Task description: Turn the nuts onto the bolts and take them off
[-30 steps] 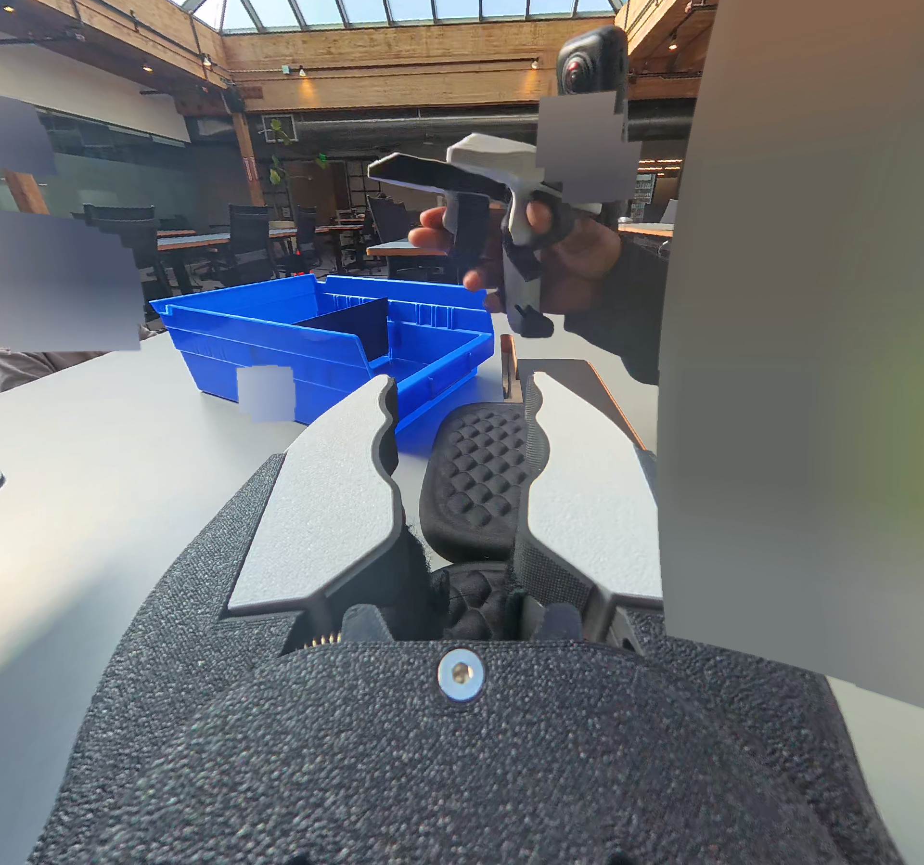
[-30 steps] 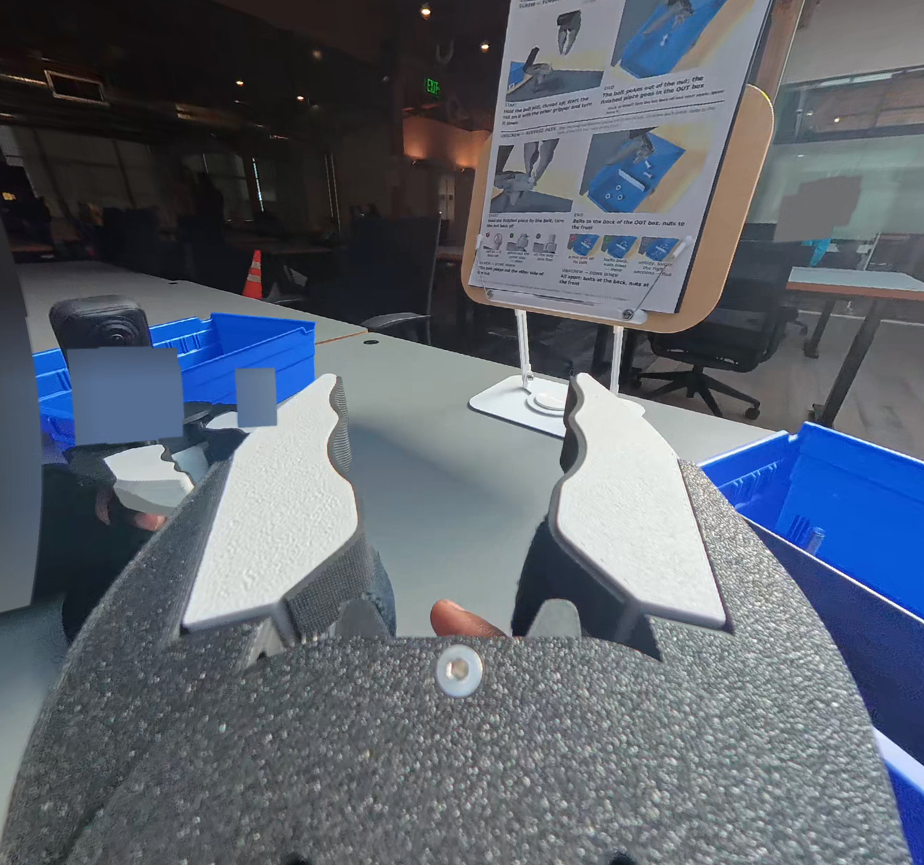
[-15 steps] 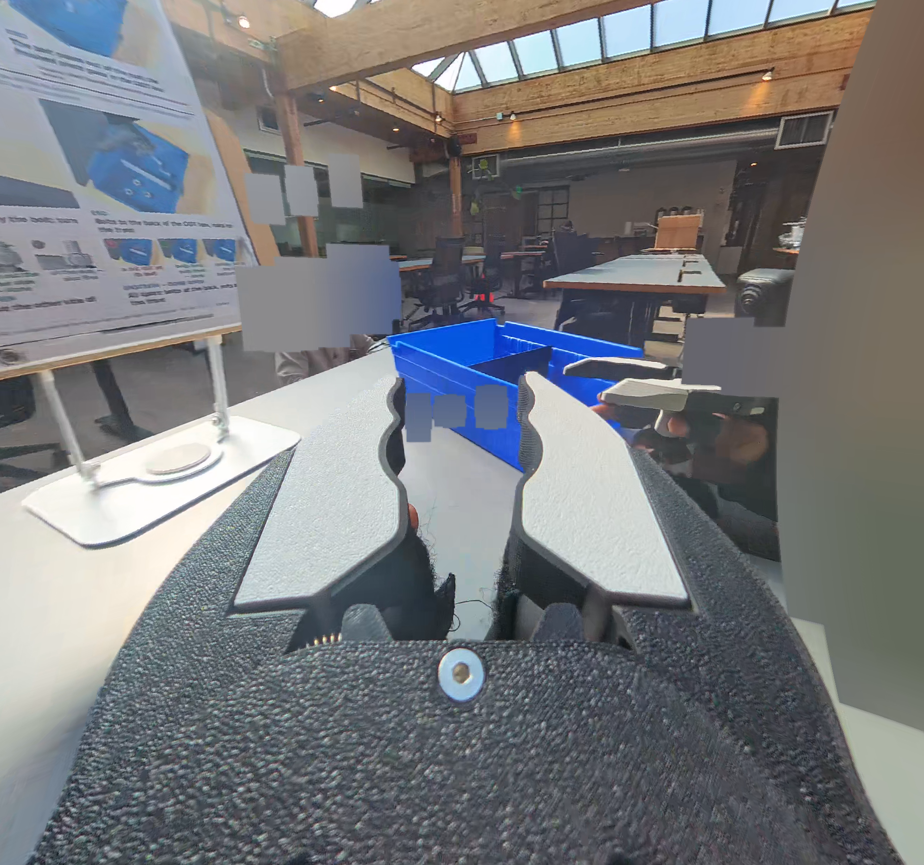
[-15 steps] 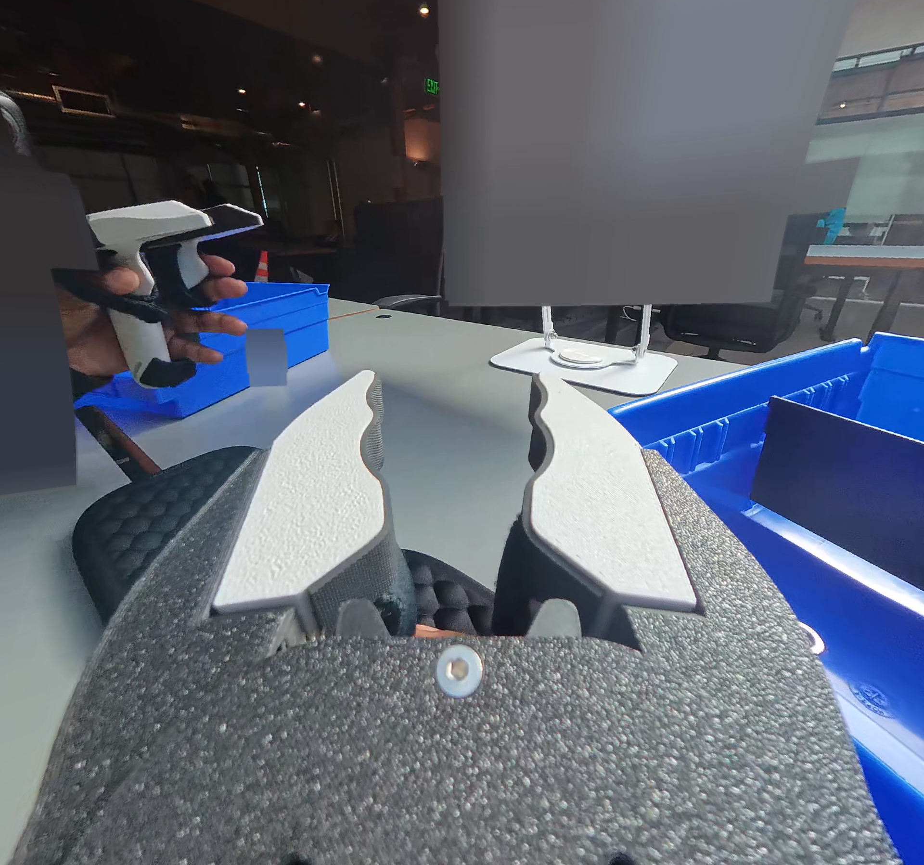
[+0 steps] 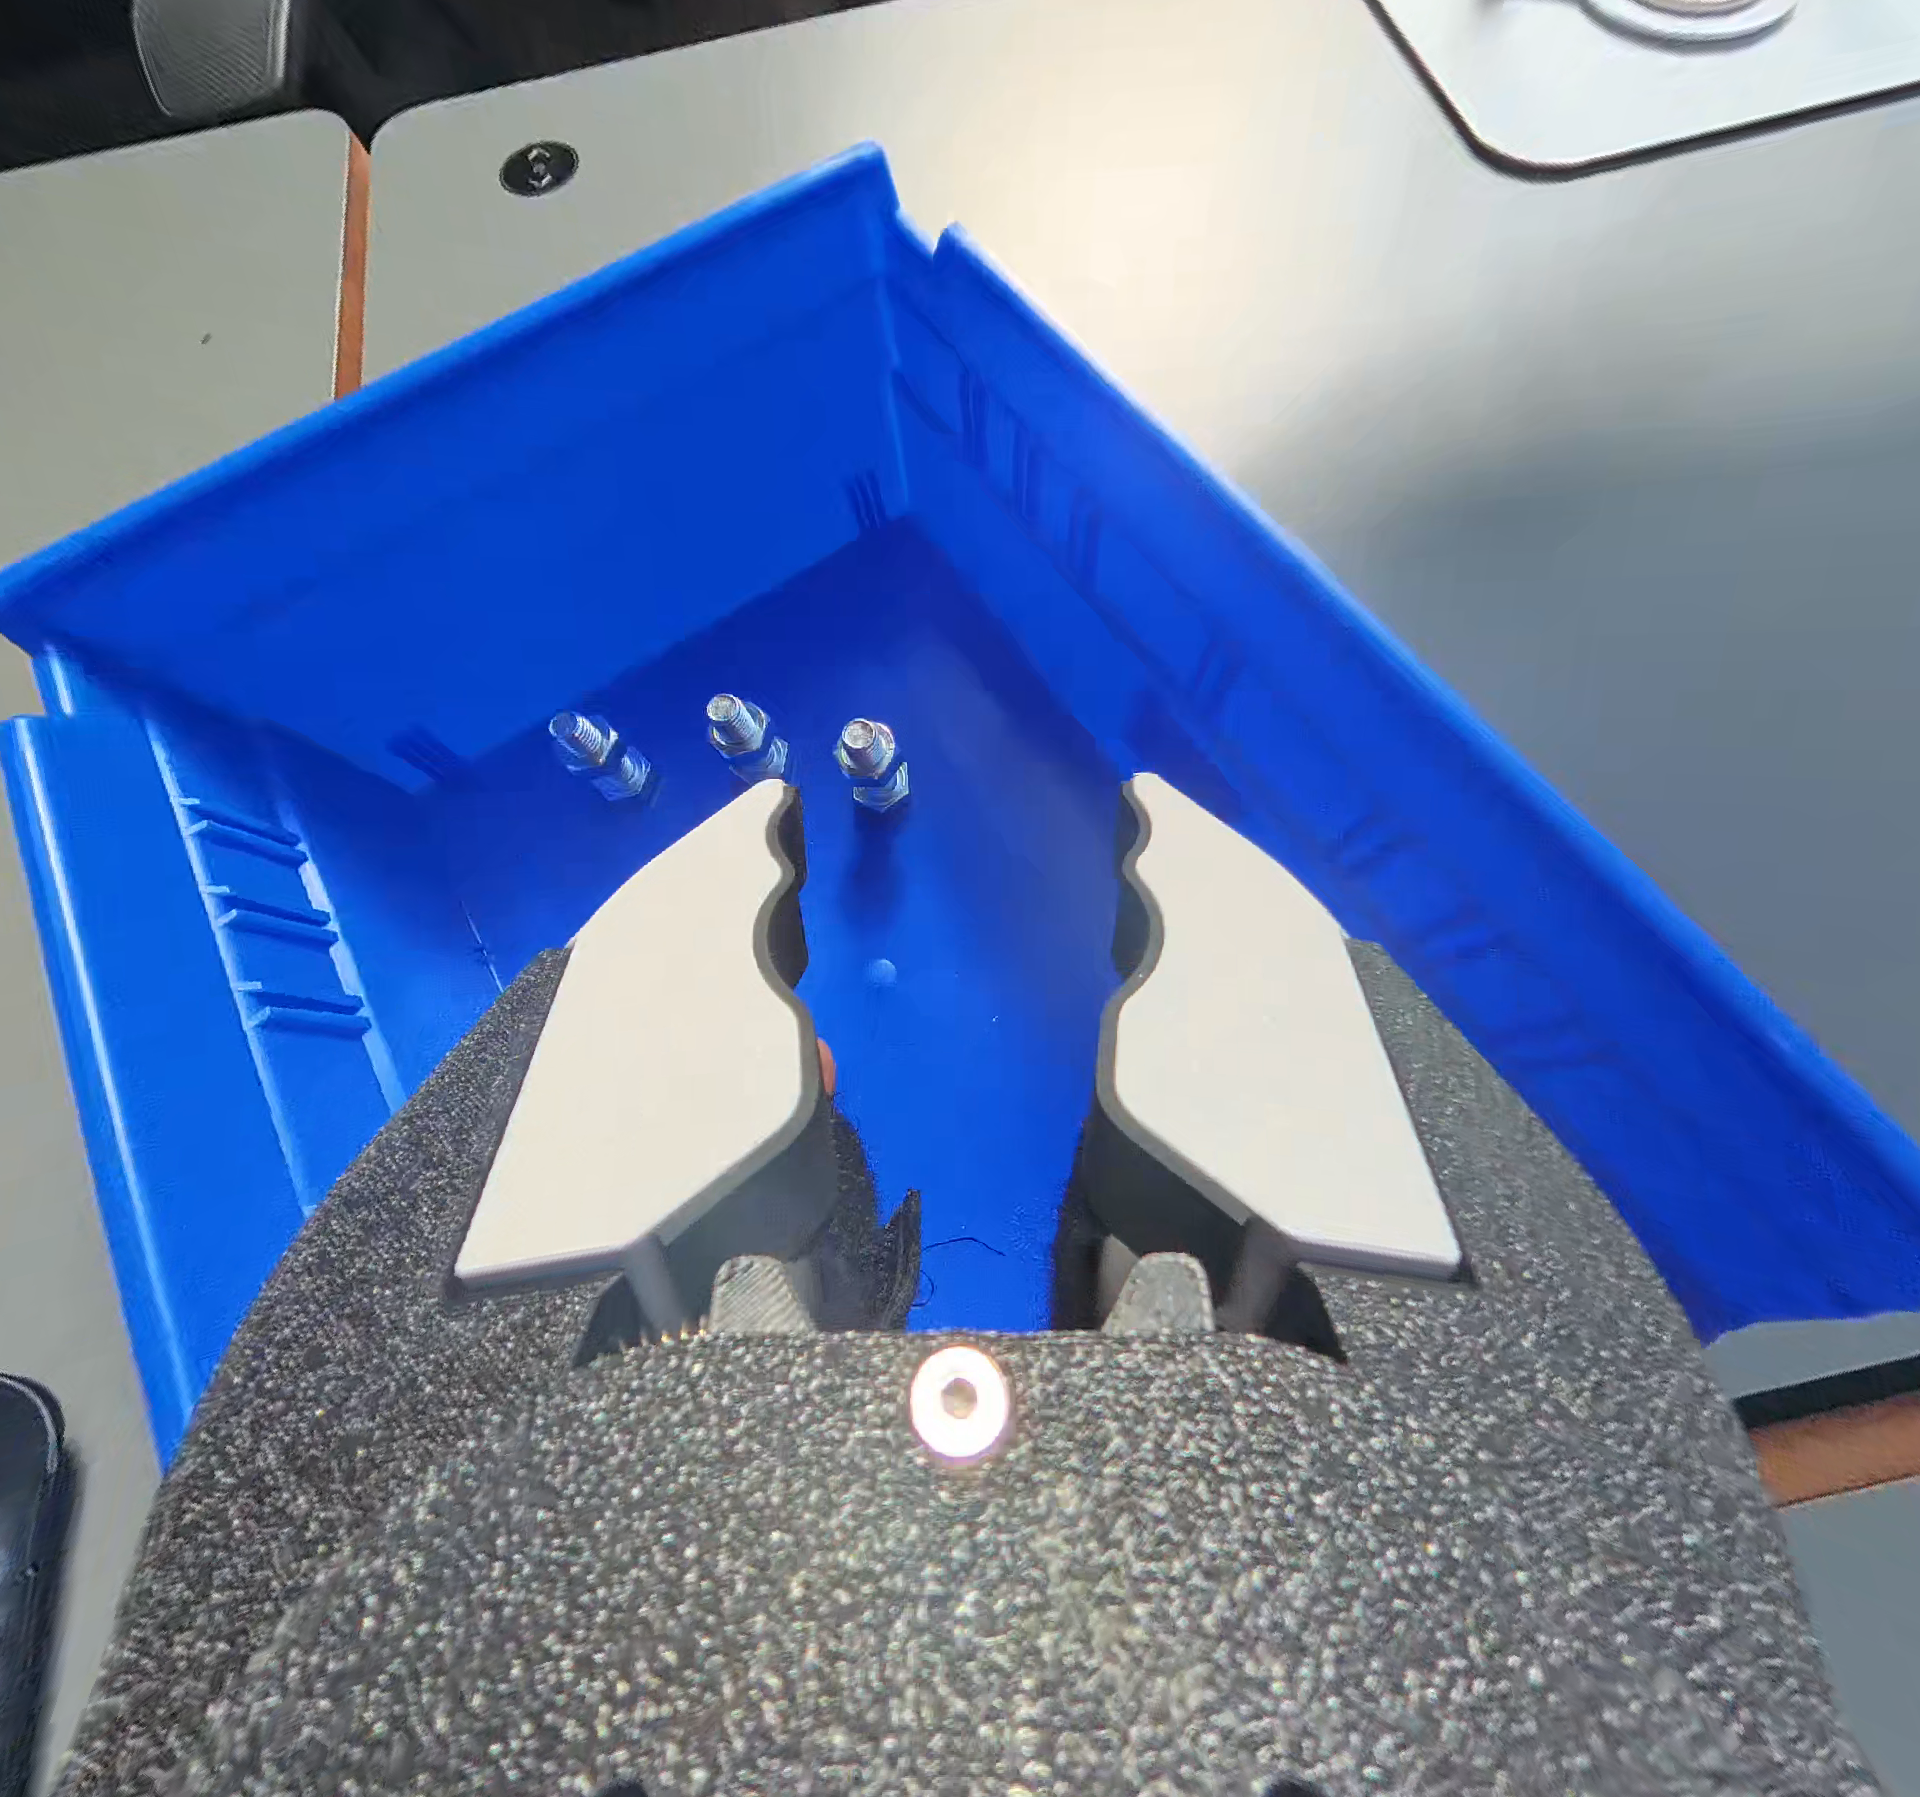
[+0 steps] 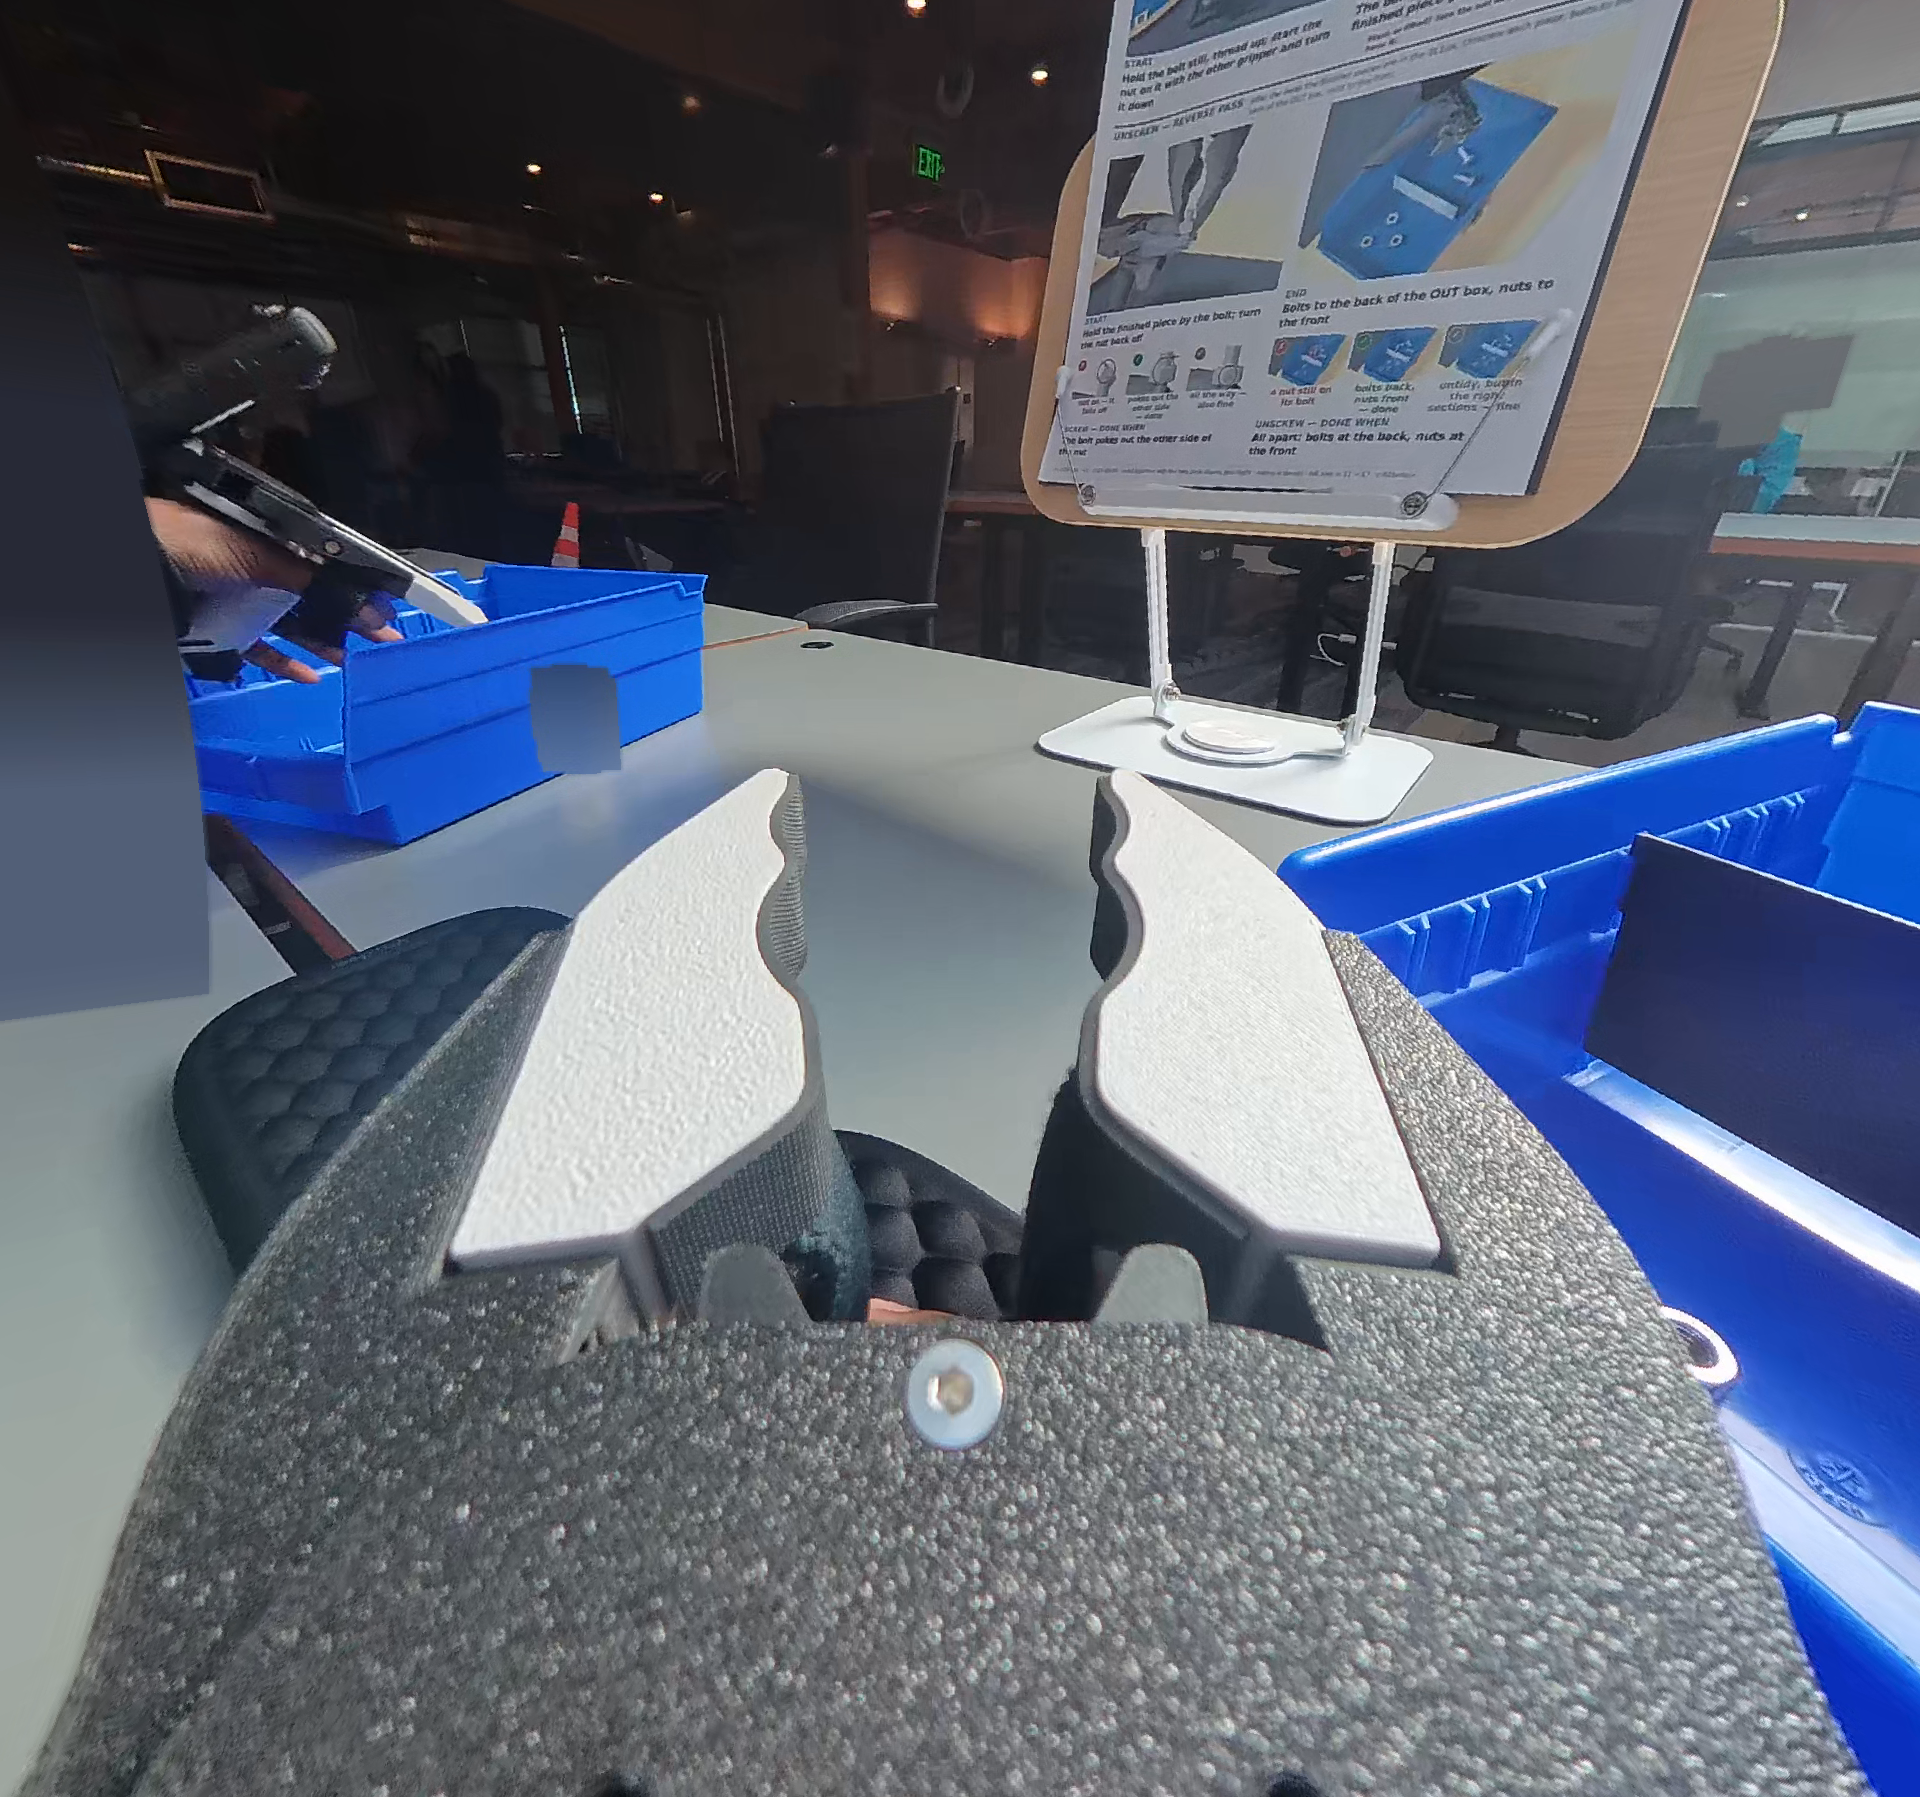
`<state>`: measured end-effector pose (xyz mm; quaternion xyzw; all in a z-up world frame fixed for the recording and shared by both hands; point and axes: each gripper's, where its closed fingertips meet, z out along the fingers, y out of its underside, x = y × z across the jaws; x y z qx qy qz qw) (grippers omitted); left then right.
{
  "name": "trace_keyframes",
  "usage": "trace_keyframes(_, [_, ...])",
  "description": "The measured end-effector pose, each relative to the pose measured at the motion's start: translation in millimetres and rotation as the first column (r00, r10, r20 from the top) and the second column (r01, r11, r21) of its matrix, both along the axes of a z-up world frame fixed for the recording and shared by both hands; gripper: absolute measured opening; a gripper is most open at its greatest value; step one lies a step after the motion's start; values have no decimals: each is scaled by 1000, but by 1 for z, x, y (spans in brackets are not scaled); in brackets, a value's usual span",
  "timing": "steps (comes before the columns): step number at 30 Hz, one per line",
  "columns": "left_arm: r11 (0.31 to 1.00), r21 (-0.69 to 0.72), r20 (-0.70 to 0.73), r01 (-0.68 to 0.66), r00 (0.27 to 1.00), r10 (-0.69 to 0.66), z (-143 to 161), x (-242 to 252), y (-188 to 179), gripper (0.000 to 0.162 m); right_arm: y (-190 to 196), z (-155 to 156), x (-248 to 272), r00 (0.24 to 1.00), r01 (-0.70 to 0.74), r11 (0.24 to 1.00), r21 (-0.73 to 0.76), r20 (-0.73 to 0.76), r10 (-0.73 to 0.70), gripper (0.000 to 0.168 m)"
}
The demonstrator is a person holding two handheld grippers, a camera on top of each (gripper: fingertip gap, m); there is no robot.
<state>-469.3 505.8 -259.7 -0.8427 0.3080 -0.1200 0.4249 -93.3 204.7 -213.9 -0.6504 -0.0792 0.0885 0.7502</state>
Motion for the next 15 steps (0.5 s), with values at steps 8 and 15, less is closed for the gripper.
trace_keyframes(8, [980, -200, -82, -18, 997, 2, -62, -3, 23, 51, -2, 2, 1, 1000, -4, 1000, 17, -11, 4, 53])
trace_keyframes(15, [976, -216, -70, -36, 997, 21, -85, 3, 42, 43, -3, 3, 2, 1000, -8, 1000, 25, -22, 9, 53])
